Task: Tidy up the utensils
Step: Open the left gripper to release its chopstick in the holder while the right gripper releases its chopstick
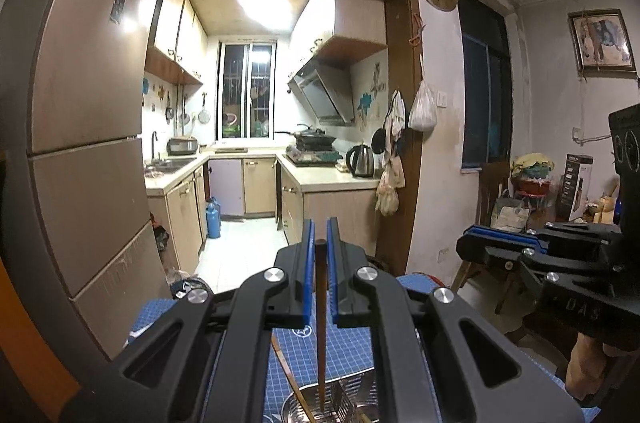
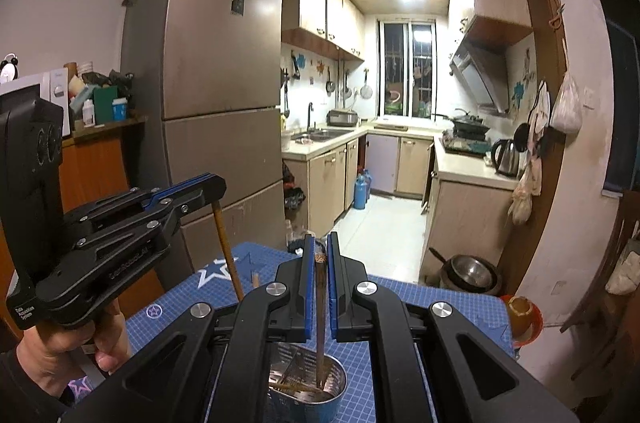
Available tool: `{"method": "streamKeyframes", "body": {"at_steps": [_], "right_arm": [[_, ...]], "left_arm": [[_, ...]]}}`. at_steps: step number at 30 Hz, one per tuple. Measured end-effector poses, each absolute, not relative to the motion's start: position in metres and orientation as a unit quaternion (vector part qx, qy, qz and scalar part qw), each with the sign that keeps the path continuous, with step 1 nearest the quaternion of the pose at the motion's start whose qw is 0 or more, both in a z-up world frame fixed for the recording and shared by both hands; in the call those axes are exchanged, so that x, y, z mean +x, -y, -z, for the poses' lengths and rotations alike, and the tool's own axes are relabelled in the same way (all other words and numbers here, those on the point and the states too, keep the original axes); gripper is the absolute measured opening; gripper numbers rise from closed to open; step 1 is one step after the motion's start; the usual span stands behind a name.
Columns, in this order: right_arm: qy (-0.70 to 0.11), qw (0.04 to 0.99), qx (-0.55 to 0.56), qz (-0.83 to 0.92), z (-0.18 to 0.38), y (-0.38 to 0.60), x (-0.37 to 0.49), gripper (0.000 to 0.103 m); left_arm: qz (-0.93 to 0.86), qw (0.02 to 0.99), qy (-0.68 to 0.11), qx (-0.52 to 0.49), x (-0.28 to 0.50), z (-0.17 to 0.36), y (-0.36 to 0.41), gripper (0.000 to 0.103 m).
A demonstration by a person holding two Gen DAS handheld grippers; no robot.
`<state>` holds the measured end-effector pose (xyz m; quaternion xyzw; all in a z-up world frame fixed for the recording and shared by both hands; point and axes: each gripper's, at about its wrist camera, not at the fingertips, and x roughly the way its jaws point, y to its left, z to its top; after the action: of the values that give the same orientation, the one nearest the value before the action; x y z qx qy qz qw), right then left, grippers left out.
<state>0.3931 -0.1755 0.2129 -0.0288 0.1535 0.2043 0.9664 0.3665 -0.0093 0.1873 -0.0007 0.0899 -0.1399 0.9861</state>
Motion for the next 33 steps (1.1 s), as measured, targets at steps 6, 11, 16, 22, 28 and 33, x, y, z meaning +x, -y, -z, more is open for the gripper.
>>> {"method": "streamKeyframes", "body": {"at_steps": [6, 11, 16, 22, 28, 33], "right_arm": [[-0.172, 0.963, -0.024, -0.207, -0.192, 0.174, 0.405, 0.007], [-0.179, 0.961, -0.023, -0.210, -0.185, 0.174, 0.408, 0.007], [-0.174, 0.961, -0.022, -0.214, -0.188, 0.175, 0.405, 0.007], [-0.165, 0.963, -0.020, -0.213, -0.195, 0.180, 0.393, 0.007], [-0.125, 0.968, -0.019, -0.216, -0.217, 0.188, 0.338, 0.008], [-0.081, 0.970, -0.024, -0.227, -0.208, 0.203, 0.244, 0.014]], "left_arm": [[0.143, 0.984, -0.108, 0.000, 0.377, -0.170, 0.010, 0.004], [0.143, 0.983, -0.112, 0.000, 0.378, -0.167, 0.010, 0.005], [0.138, 0.984, -0.113, 0.003, 0.376, -0.168, 0.009, 0.005], [0.133, 0.985, -0.111, 0.004, 0.369, -0.174, 0.007, 0.017], [0.136, 0.987, -0.088, 0.013, 0.334, -0.190, 0.004, 0.017], [0.144, 0.988, -0.047, 0.023, 0.249, -0.193, -0.017, 0.037]]}}
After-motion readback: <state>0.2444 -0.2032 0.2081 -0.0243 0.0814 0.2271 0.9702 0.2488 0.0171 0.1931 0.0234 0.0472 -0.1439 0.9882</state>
